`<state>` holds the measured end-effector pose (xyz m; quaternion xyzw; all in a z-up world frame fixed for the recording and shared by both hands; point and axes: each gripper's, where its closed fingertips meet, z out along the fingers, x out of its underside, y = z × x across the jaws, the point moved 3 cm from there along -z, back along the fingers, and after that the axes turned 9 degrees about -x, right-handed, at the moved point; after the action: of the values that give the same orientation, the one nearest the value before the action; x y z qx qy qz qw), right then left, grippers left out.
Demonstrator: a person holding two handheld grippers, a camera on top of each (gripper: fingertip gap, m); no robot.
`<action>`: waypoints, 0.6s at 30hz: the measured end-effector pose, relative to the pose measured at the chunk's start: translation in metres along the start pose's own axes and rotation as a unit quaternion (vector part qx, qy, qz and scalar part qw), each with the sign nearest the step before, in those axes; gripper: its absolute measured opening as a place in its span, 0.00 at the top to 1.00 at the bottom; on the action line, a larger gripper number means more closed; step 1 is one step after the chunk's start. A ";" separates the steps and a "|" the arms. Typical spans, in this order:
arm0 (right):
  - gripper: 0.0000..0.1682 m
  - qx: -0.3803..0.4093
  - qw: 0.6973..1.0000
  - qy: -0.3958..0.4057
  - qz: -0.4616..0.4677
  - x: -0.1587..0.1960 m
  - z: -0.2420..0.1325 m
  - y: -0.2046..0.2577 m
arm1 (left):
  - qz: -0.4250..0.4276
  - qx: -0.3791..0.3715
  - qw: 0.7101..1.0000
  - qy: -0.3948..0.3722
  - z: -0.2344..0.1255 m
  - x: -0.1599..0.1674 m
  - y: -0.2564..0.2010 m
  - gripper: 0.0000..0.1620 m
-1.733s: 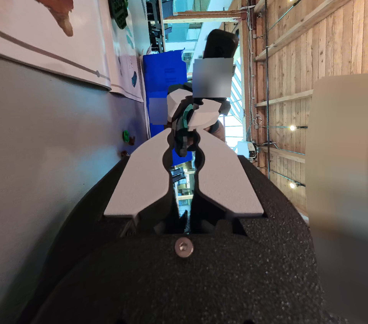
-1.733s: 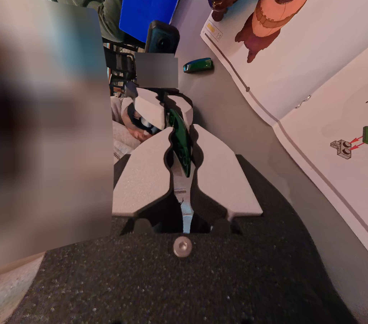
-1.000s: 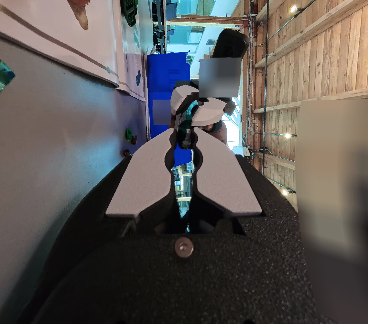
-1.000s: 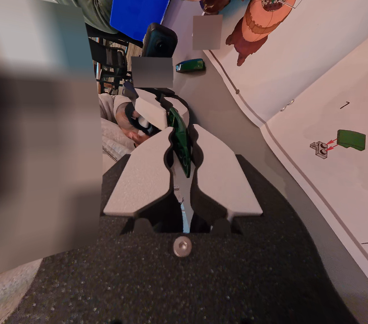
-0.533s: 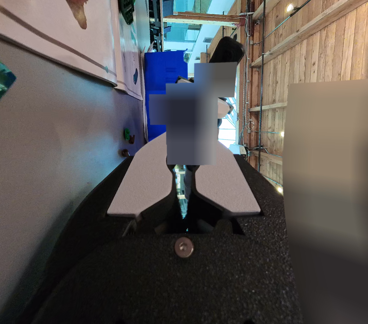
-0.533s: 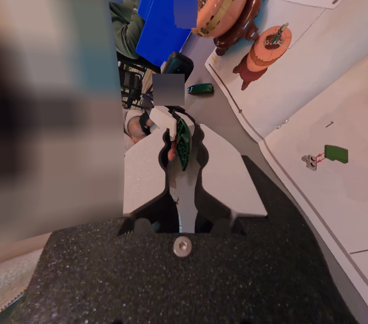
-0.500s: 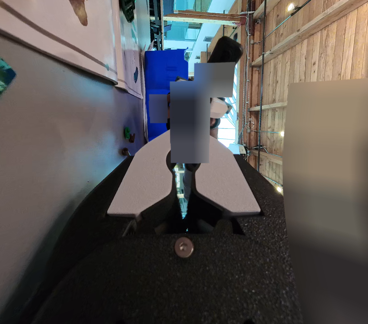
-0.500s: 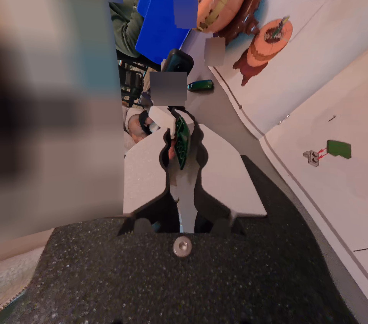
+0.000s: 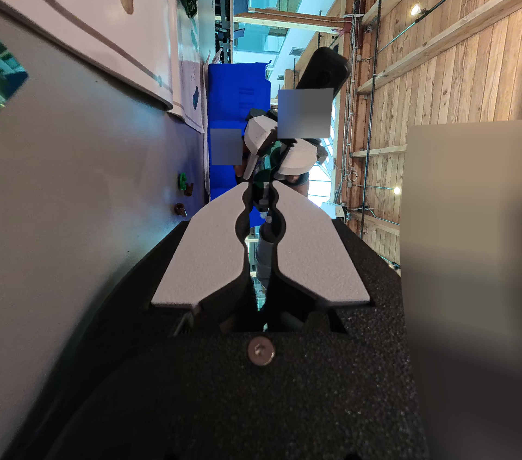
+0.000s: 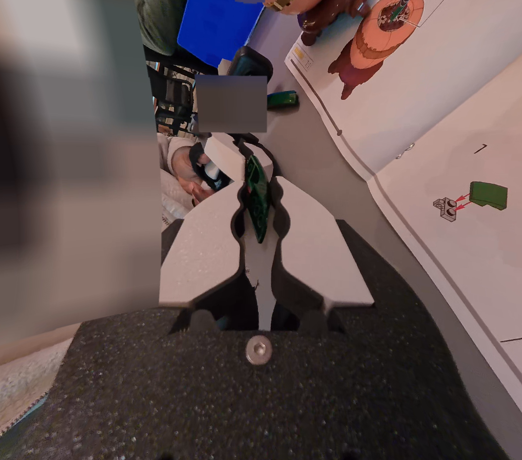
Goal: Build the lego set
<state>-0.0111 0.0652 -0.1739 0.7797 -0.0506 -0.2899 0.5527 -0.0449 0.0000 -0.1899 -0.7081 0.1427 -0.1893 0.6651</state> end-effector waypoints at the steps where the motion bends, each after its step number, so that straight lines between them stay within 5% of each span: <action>1: 0.91 0.003 1.000 0.007 0.001 0.001 0.000 0.000 | -0.001 0.004 1.000 0.001 0.000 0.000 0.000 0.94; 4: 0.91 0.002 1.000 0.020 0.007 0.003 0.000 0.001 | -0.005 0.019 1.000 0.000 -0.002 -0.001 -0.004 0.87; 18: 0.91 -0.002 1.000 0.019 0.019 0.002 0.005 0.002 | 0.006 -0.001 1.000 -0.007 -0.003 -0.001 0.000 0.94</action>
<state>-0.0117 0.0596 -0.1742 0.7826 -0.0541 -0.2649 0.5608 -0.0473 -0.0016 -0.1902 -0.7096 0.1421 -0.1800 0.6663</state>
